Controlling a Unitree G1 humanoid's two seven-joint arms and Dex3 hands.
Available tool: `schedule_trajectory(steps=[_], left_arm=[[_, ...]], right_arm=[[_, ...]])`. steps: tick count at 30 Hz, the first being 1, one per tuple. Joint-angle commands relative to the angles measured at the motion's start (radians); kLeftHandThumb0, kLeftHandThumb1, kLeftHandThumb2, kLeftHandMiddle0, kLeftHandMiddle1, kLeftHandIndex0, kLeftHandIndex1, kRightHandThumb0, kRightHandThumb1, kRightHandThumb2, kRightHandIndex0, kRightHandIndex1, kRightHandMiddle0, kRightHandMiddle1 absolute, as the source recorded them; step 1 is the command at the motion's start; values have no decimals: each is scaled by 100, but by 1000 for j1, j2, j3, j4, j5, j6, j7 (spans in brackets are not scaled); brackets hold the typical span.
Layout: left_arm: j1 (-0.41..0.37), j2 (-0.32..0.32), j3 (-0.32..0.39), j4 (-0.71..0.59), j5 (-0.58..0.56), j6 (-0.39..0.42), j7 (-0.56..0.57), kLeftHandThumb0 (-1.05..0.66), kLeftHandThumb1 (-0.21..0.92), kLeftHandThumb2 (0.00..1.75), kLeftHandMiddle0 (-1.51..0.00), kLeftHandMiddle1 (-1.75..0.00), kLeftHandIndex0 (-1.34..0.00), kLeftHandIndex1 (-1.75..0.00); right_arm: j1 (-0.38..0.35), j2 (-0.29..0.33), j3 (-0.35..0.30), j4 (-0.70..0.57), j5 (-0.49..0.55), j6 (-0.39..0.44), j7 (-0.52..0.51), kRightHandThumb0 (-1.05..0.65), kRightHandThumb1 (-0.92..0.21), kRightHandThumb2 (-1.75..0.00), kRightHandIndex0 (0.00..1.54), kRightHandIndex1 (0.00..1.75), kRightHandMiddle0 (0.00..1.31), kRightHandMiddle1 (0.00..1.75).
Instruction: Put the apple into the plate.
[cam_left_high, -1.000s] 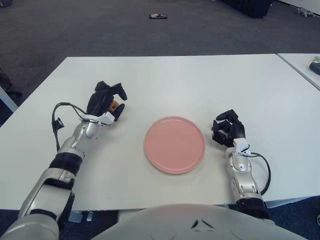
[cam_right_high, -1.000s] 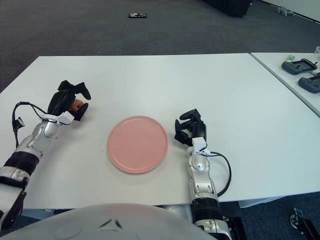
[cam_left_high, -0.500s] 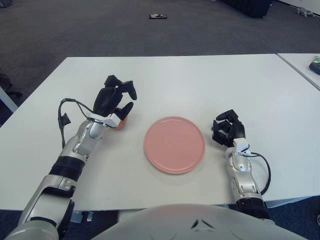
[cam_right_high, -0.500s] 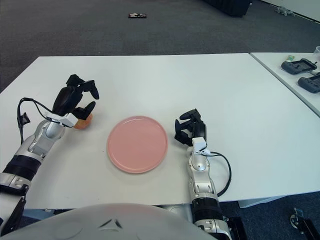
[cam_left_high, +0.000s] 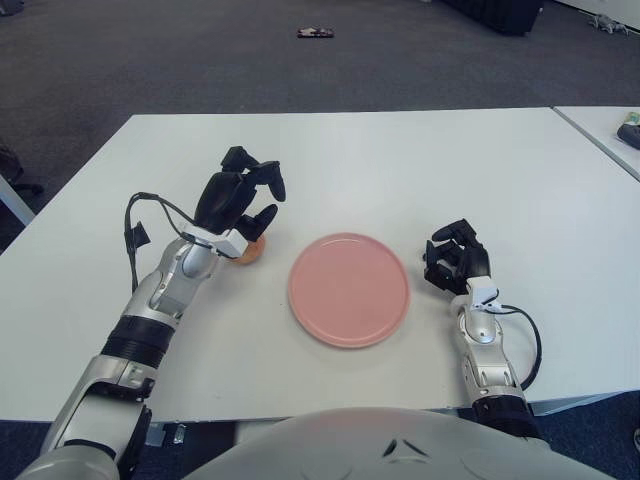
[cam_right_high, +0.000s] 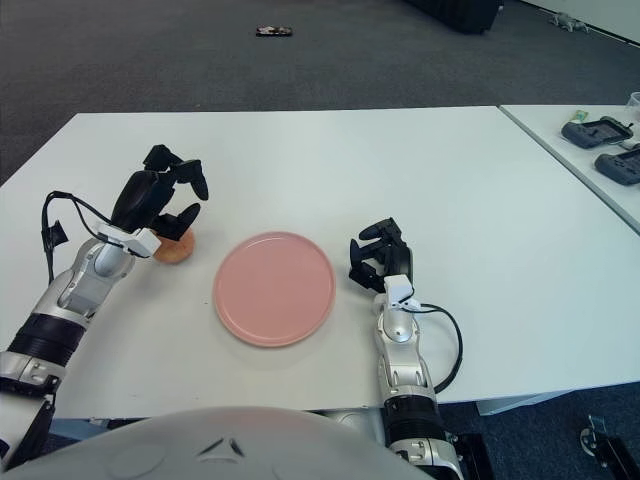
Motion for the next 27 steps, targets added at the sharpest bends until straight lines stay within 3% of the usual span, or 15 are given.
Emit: schedule_trajectory(steps=[1, 5, 7, 11, 12, 15, 21, 27], left_arm=[[12, 25, 23, 4, 16, 27, -25, -55, 13, 155, -127, -175, -76, -175], [18, 31, 31, 17, 17, 50, -43, -54, 16, 150, -119, -175, -74, -175], [24, 32, 35, 17, 13, 79, -61, -51, 24, 140, -103, -175, -66, -175], [46, 29, 45, -19, -8, 137, -103, -45, 39, 121, -47, -175, -54, -175], [53, 29, 48, -29, -10, 150, -113, -48, 30, 124, -32, -175, -35, -175], [73, 31, 57, -63, -5, 189, -135, -52, 16, 129, -11, -175, -11, -175], [107, 43, 67, -107, 2, 222, -168, -58, 11, 128, -1, -146, -1, -150], [145, 54, 80, -148, -2, 225, -188, -64, 16, 122, 0, -124, 0, -132]], right_arm=[[-2, -6, -9, 16, 1, 3, -5, -41, -55, -104, 67, 143, 43, 175], [-2, -6, -9, 15, 1, 4, -4, -41, -54, -105, 68, 142, 43, 175], [-1, -6, -9, 13, 1, 7, -3, -41, -54, -105, 67, 142, 44, 175], [3, -7, -8, 8, 1, 12, 0, -41, -55, -104, 67, 142, 43, 175], [3, -7, -8, 7, 1, 12, 0, -41, -56, -103, 66, 142, 42, 175], [5, -6, -8, 6, 0, 13, 0, -40, -56, -101, 66, 143, 41, 175], [4, -5, -9, 11, 0, 4, -4, -41, -56, -102, 66, 146, 42, 175], [2, -6, -9, 17, 0, -4, -5, -40, -58, -100, 65, 145, 41, 175]])
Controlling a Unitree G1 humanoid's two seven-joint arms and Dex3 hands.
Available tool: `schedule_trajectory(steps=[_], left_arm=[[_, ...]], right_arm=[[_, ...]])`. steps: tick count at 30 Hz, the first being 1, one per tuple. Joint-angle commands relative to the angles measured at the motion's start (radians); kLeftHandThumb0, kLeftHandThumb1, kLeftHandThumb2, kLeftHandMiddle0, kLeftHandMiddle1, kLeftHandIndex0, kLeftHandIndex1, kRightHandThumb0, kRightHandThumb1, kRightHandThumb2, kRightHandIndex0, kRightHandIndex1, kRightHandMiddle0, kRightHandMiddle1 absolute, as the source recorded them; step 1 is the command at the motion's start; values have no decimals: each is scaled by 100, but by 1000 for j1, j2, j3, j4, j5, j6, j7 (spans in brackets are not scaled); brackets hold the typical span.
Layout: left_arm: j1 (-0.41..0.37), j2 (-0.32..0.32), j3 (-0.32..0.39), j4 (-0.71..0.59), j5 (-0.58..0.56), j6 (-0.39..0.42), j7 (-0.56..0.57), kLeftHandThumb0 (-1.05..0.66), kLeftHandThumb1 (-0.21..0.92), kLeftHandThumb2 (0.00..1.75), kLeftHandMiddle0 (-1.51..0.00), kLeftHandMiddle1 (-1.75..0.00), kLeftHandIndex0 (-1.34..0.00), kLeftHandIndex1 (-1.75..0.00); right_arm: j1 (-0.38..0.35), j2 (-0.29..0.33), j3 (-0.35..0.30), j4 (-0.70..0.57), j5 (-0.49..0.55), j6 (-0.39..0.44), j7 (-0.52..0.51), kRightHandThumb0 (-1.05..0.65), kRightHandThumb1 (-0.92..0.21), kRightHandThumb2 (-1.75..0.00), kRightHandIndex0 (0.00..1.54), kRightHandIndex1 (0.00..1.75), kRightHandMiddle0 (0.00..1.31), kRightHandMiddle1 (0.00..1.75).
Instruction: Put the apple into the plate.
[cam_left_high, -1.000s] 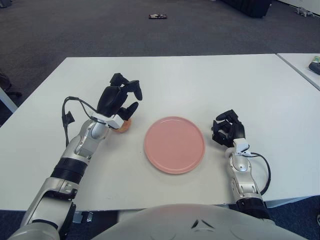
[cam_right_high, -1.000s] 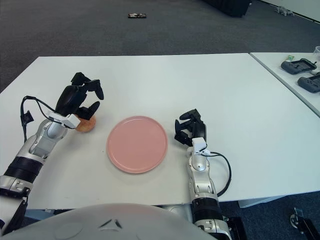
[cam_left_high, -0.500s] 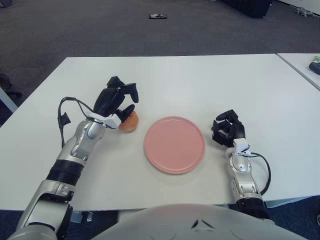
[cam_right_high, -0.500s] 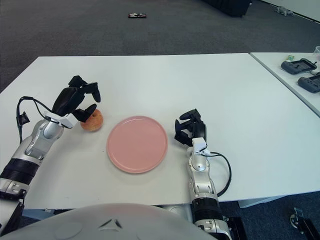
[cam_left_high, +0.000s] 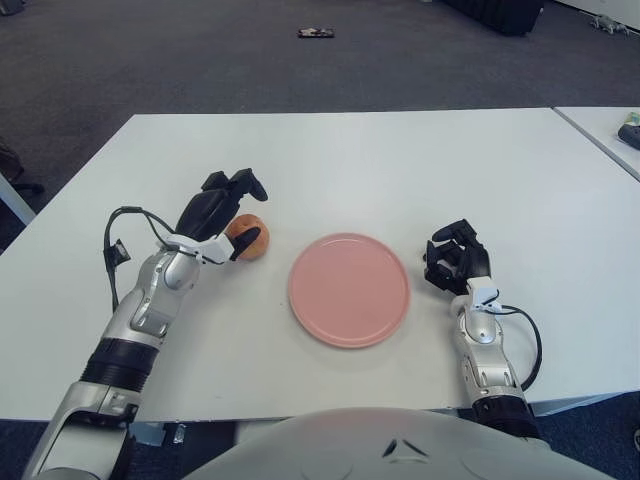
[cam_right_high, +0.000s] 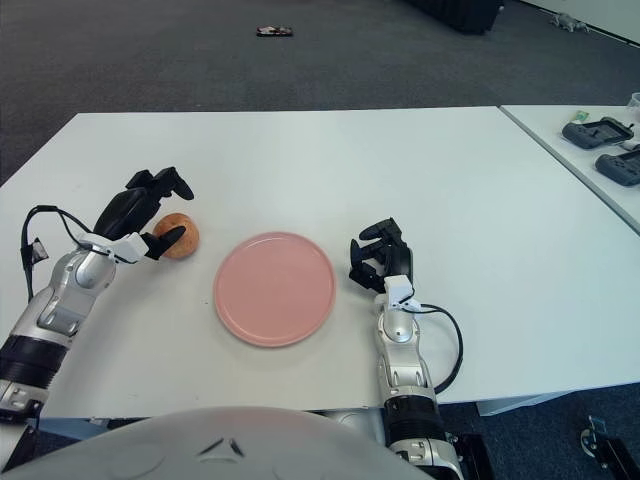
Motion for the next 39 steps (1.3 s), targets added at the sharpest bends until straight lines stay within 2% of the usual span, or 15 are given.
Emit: schedule_trajectory(steps=[1, 5, 9, 10, 11, 13, 16, 20, 25, 33, 39], left_arm=[[26, 20, 19, -42, 1, 11, -22, -65, 17, 121, 0, -121, 0, -129], [47, 28, 24, -89, -9, 32, -68, -70, 22, 114, 0, -109, 0, -118], [60, 50, 24, -134, -48, 56, -165, -78, 28, 105, 0, -71, 0, -90], [63, 56, 24, -147, -62, 64, -193, -80, 29, 104, 0, -53, 0, -77], [66, 64, 24, -164, -78, 77, -225, -80, 30, 103, 0, -46, 0, -73], [66, 74, 23, -181, -96, 96, -272, -83, 32, 102, 0, -21, 0, -52], [58, 89, 20, -201, -118, 125, -337, -86, 34, 100, 0, -7, 0, -27], [32, 99, 10, -186, -132, 142, -395, -90, 36, 97, 0, -1, 0, -6], [22, 106, 8, -188, -167, 177, -470, -87, 35, 95, 0, 0, 0, -1], [12, 105, 7, -181, -179, 193, -515, -81, 28, 101, 0, 0, -1, -2], [-20, 100, -20, -146, -179, 210, -555, -73, 20, 107, 0, 0, 0, -16]], right_arm=[[1, -6, -8, 16, 0, -1, -4, -40, -58, -99, 65, 145, 40, 175], [0, -6, -8, 19, 1, -4, -2, -40, -59, -99, 66, 145, 40, 175], [0, -6, -8, 21, 2, -7, -3, -40, -58, -99, 66, 145, 40, 175], [0, -5, -9, 22, 2, -8, -3, -40, -58, -99, 66, 144, 40, 175], [0, -5, -9, 22, 3, -8, -3, -40, -58, -100, 66, 144, 41, 175], [-1, -4, -9, 23, 1, -7, -4, -40, -58, -100, 66, 143, 41, 175], [-1, -4, -8, 19, -3, 5, -7, -40, -57, -101, 67, 143, 41, 175], [0, -5, -9, 18, -2, 9, -7, -40, -57, -101, 67, 143, 41, 175], [2, -6, -10, 16, -1, 6, -6, -40, -57, -100, 66, 143, 41, 175], [4, -7, -11, 11, -8, 13, -13, -41, -56, -102, 66, 145, 42, 175], [2, -8, -7, 14, -15, 6, -18, -40, -57, -101, 67, 144, 41, 175]])
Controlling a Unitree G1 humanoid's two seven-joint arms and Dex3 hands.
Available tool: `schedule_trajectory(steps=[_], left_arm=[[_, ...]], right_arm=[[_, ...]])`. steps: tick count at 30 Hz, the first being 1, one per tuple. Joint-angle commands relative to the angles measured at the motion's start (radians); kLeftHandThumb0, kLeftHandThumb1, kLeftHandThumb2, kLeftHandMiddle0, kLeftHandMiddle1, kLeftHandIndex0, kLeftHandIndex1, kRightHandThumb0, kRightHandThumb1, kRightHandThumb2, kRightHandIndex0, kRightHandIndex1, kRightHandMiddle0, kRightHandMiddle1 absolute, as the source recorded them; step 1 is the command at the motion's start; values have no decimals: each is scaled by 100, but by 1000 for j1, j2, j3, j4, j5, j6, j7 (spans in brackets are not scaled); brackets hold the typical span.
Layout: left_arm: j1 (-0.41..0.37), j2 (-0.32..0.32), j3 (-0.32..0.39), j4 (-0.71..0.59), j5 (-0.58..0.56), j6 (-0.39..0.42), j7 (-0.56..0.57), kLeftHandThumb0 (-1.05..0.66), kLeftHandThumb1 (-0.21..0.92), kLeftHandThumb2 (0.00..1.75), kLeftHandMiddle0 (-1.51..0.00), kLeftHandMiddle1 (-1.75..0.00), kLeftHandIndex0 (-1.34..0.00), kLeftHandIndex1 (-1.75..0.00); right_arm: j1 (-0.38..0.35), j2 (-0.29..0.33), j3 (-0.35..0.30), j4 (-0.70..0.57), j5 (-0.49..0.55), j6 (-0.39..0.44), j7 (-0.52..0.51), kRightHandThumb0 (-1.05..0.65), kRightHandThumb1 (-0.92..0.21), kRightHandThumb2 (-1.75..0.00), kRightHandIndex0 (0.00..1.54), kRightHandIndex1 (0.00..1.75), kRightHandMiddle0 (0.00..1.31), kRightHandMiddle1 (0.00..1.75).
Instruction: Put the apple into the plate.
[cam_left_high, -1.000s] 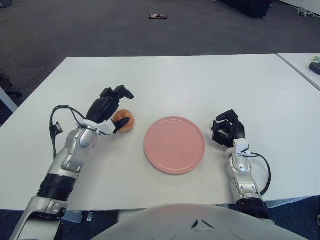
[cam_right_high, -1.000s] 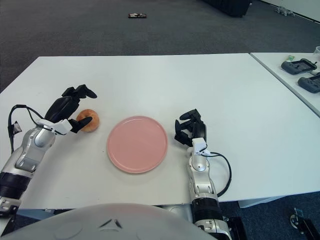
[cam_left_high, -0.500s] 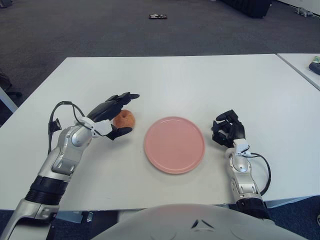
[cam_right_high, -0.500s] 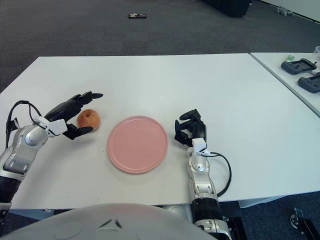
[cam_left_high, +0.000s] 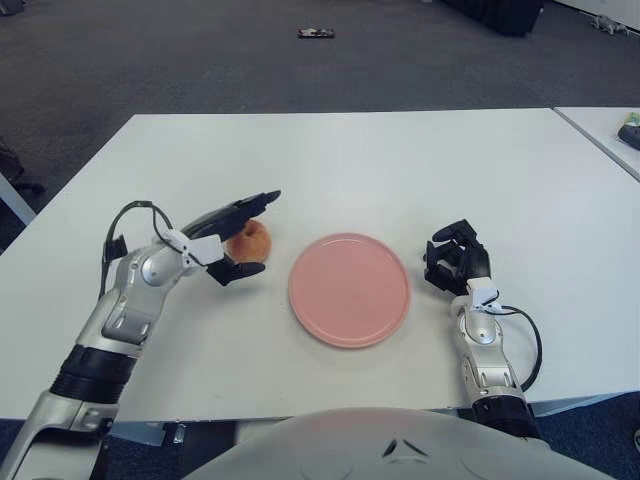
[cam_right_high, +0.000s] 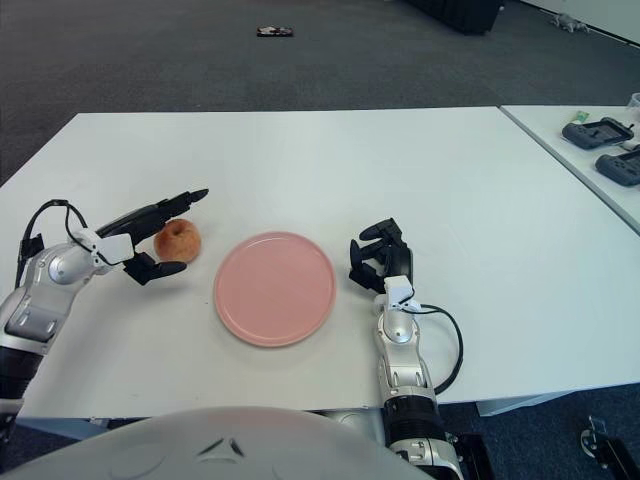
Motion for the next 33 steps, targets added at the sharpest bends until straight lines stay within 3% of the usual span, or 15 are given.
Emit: schedule_trajectory(steps=[1, 7, 18, 27, 33], left_arm=[[-34, 10, -20, 28, 4, 16, -21, -72, 19, 108, 0, 0, 0, -18], [-92, -2, -78, 125, 73, -10, 10, -73, 19, 109, 0, 0, 0, -22], [-199, -20, -158, 375, 183, -134, 127, -86, 31, 102, 0, 0, 0, -11], [-269, -41, -198, 524, 224, -172, 181, -91, 37, 99, 0, 0, 0, -6], [-366, -73, -251, 791, 291, -246, 308, -93, 41, 96, 0, 0, 0, -1]], right_arm=[[2, -8, -7, 7, -10, 13, -9, -40, -57, -101, 67, 143, 41, 175], [1, -7, -7, 6, -6, 16, -6, -40, -57, -101, 68, 143, 41, 175], [4, -5, -8, -2, -13, 20, -17, -40, -57, -101, 68, 143, 41, 175], [12, -4, -6, -19, -17, 45, -25, -40, -57, -101, 66, 145, 41, 175], [17, -2, -7, -28, -12, 41, -24, -40, -57, -101, 67, 144, 41, 175]])
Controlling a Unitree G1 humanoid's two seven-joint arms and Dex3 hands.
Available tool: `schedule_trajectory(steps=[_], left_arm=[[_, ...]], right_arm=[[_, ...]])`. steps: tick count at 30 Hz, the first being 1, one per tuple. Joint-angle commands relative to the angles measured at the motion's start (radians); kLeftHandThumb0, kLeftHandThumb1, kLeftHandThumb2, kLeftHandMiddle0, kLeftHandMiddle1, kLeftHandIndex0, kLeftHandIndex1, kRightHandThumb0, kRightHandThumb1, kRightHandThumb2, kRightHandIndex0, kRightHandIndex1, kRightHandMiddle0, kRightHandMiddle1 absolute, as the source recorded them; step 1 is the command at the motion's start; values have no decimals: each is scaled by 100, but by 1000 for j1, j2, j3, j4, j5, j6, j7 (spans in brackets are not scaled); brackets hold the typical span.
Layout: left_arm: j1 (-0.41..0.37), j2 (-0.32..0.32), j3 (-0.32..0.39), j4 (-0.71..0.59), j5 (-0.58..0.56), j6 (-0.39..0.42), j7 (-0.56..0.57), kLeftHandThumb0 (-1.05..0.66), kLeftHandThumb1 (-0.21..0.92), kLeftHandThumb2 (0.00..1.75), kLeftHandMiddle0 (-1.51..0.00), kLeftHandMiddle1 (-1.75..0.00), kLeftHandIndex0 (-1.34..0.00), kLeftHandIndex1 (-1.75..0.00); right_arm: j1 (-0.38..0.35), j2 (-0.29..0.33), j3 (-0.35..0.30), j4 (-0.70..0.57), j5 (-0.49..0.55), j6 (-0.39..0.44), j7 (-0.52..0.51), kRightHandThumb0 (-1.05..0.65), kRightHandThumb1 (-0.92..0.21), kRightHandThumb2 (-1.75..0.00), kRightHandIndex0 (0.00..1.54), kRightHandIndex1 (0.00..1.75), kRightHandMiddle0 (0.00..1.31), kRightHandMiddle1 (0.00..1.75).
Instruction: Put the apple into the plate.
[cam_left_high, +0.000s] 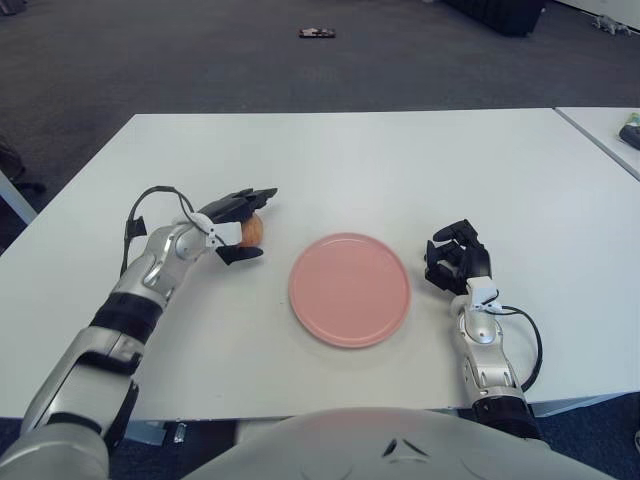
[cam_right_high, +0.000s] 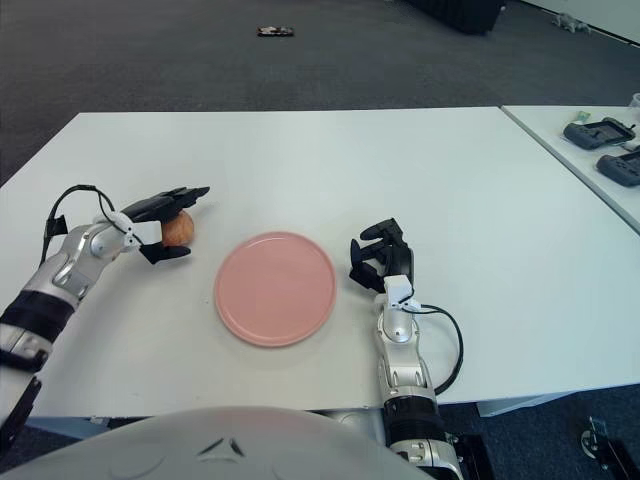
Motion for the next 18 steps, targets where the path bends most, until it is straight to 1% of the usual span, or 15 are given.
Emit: schedule_trajectory(steps=[1, 4, 7, 9, 15, 18], left_arm=[[-34, -30, -54, 167, 48, -45, 58, -93, 41, 96, 0, 0, 0, -1], [-58, -32, -66, 232, 58, -80, 99, -93, 41, 95, 0, 0, -1, -1], [-73, -29, -76, 275, 62, -110, 129, -92, 40, 97, -1, -1, 0, -5], [-85, -27, -82, 308, 63, -127, 144, -92, 42, 95, -1, -3, 0, -8], [-110, -29, -96, 392, 66, -158, 180, -93, 43, 93, 0, -7, 0, -12], [-120, -32, -103, 429, 66, -171, 197, -91, 40, 94, 0, -11, 0, -19]], right_arm=[[10, -3, -10, -11, -7, 20, -10, -40, -57, -100, 67, 144, 41, 175], [13, -3, -10, -17, -7, 26, -10, -40, -58, -100, 67, 143, 41, 175], [15, -2, -9, -23, -6, 29, -8, -40, -58, -99, 67, 143, 40, 175], [16, -2, -9, -24, -6, 28, -8, -40, -58, -100, 68, 144, 41, 175], [19, -2, -10, -23, -3, 18, -6, -40, -58, -100, 68, 145, 41, 175], [19, -3, -10, -22, -2, 15, -6, -40, -58, -100, 67, 144, 41, 175]])
